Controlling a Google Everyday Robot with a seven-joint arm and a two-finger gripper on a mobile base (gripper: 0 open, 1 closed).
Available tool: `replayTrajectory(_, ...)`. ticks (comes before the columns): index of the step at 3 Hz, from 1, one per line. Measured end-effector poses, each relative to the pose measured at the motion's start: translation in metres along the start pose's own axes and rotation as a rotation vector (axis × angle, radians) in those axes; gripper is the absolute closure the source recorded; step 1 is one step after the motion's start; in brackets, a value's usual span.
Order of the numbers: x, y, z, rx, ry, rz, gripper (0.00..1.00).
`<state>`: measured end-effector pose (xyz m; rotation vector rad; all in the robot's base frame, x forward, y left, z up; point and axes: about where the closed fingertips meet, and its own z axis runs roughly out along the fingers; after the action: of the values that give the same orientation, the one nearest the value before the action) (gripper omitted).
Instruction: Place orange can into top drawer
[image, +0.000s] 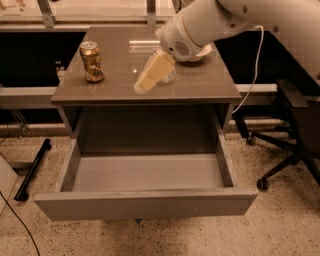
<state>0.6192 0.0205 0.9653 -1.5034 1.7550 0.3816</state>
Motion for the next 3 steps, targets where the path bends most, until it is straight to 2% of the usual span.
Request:
replayTrajectory(1,-0.03,-0.016,0.04,-0.043,-0.048,-0.027,0.0)
replayTrajectory(2,-0.059,-0.044,0.09,-0.09,-0.096,-0.016,0.0)
replayTrajectory(3,-0.087,-0.082,0.149,-0.121,-0.151,0.035,0.0)
